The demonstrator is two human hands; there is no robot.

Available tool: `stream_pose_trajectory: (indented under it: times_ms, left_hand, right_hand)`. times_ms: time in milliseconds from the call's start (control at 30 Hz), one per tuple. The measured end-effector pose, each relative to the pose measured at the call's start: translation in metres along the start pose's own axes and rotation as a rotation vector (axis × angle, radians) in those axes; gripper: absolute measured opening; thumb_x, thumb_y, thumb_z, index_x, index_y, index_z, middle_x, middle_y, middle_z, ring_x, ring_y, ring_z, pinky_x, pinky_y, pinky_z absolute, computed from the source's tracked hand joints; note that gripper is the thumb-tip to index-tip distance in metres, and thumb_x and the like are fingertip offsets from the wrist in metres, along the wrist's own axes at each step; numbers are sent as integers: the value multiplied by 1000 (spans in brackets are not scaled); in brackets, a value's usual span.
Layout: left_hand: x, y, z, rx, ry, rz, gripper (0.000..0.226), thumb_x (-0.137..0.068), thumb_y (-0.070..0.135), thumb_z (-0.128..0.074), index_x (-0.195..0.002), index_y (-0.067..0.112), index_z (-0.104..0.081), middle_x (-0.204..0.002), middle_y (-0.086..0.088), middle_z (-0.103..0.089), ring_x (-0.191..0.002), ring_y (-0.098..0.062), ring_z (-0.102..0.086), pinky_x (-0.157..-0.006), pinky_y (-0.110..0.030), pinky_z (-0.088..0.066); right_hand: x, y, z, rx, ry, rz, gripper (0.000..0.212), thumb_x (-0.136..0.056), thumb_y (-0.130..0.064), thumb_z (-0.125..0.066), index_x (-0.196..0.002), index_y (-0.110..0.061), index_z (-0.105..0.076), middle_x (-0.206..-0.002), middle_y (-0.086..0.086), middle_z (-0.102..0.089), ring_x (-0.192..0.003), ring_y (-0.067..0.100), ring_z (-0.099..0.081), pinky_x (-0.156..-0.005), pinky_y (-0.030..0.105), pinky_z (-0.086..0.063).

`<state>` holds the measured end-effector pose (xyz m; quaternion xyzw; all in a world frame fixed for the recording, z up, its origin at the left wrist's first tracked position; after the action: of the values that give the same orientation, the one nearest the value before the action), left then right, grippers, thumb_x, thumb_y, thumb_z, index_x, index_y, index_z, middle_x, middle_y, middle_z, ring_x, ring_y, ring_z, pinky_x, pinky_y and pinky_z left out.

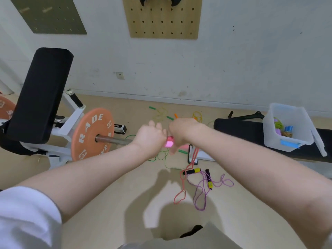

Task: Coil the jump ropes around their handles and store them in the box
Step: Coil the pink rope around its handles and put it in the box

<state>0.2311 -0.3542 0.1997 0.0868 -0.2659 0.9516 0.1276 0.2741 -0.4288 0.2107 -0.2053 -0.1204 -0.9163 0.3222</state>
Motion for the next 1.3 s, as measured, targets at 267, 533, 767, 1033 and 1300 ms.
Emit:
stream_pose_trajectory:
  times_ms: [267, 533, 767, 1033, 1300]
  left_hand:
    - [-14, -36, -7, 1239, -160, 327, 19, -63, 11, -59, -81, 9, -56, -66, -5, -52, -57, -23, -47, -52, -25, -39]
    - [14, 0, 28, 1114, -396, -290, 21, -59, 8, -57, -68, 26, -50, -61, 9, -51, -49, -7, -43, -47, -20, -33]
    - [0, 39, 37, 13, -184, -289, 9, -83, 14, -52, -91, 19, -51, -96, -1, -56, -92, -26, -61, -64, -29, -37]
    - [-15, 31, 6, 221, -94, 216, 34, -90, 19, -49, -122, 9, -46, -118, -11, -53, -107, -29, -53, -77, -30, -41]
    - [-23, -22, -11, 705, -167, 487, 17, -85, 29, -50, -87, 12, -55, -80, -5, -55, -75, -28, -56, -64, -28, -42]
  right_hand:
    - [20, 10, -44, -1384, 361, 171, 39, -101, -27, -35, -62, -18, -36, -52, -5, -33, -47, 12, -33, -48, 25, -29]
    - [35, 37, -66, -969, -175, 469, 31, -97, -7, -43, -66, -7, -46, -55, -3, -30, -39, 1, -30, -44, 12, -24]
    - [8, 24, -16, 77, -66, 346, 27, -95, -30, -46, -95, -9, -61, -76, 4, -53, -74, 24, -48, -58, 26, -35]
    - [13, 21, -9, -348, 122, 29, 27, -89, -13, -46, -63, -7, -47, -70, 7, -47, -75, 29, -52, -62, 29, -40]
    - [26, -2, -21, -908, 220, 87, 25, -99, -15, -32, -83, -10, -51, -85, 12, -51, -79, 23, -46, -57, 23, -34]
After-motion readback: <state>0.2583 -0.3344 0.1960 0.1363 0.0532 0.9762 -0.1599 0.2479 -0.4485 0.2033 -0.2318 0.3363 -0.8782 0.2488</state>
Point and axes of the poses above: each hand's wrist, its own x-axis away from the middle knuckle, its own z-axis out of the back of the hand, y = z × x, the point moved 4 cm from there along -x, towards the middle knuckle
